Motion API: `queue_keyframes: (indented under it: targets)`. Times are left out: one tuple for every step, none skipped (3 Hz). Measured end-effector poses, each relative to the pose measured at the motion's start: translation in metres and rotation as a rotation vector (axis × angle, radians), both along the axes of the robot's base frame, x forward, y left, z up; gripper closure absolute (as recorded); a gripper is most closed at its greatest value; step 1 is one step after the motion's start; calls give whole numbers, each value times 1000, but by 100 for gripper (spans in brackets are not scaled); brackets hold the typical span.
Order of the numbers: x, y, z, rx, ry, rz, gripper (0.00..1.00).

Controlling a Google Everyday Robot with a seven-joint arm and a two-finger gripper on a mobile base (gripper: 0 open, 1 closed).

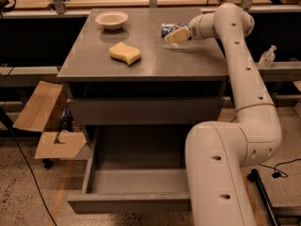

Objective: Place redbull can into middle drawer

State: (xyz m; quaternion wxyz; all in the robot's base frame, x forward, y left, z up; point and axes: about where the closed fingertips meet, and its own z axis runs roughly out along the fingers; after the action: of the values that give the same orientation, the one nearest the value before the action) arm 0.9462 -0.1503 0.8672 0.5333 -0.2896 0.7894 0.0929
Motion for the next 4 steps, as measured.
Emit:
queue_keyframes:
  targets:
    - [5, -1, -8, 11, -3, -12, 0]
    - [8, -1, -12, 19, -6, -18, 18]
    - [10, -2, -12, 24, -14, -22, 42]
    - [12, -2, -16, 41, -13, -26, 64]
